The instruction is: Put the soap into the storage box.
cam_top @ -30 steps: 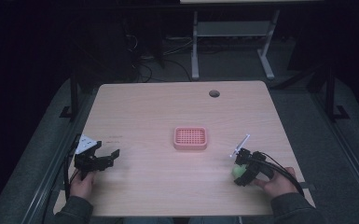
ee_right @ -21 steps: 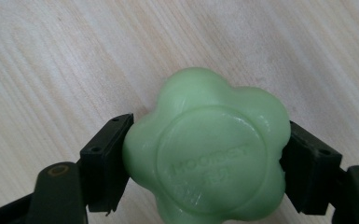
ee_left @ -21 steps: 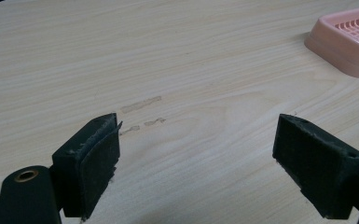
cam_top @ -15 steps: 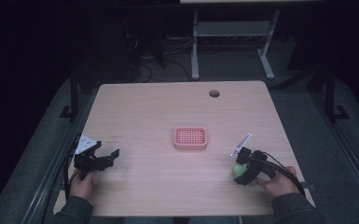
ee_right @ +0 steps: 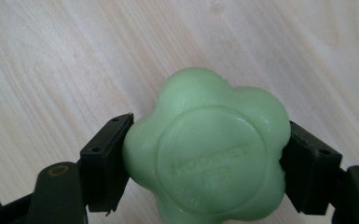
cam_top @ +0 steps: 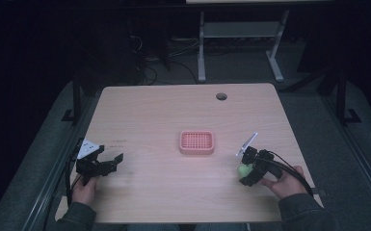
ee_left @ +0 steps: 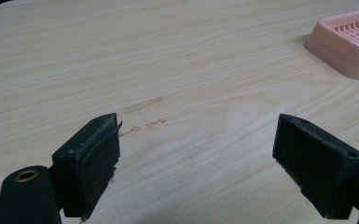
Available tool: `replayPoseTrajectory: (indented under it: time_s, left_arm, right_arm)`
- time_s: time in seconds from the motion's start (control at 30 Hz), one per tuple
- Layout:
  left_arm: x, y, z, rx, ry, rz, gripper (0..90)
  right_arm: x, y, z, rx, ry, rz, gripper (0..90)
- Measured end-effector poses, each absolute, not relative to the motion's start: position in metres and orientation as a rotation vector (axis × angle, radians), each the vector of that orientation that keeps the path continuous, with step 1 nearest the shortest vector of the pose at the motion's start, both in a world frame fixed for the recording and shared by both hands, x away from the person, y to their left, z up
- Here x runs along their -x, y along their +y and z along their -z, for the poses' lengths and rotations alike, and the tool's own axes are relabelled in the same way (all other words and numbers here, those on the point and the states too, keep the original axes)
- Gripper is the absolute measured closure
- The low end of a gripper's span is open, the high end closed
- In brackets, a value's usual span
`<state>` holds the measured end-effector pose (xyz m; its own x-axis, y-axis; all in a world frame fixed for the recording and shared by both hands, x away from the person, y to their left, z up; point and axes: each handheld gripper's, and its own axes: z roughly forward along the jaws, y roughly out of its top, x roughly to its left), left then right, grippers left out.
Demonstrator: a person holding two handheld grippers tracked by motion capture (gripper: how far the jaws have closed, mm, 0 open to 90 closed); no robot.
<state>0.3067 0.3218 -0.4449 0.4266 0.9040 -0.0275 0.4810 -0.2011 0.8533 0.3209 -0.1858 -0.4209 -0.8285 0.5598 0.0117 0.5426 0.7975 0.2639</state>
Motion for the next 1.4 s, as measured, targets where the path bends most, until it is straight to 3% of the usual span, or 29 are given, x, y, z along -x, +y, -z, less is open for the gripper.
replayPoseTrajectory:
  time_s: [1.4]
  left_arm:
    - [-0.306,0.323,0.444,-1.821,1.19,-0.625,14.3]
  right_arm:
    - [-0.367,-0.154,0.384,-0.844,2.9,-0.481,25.6]
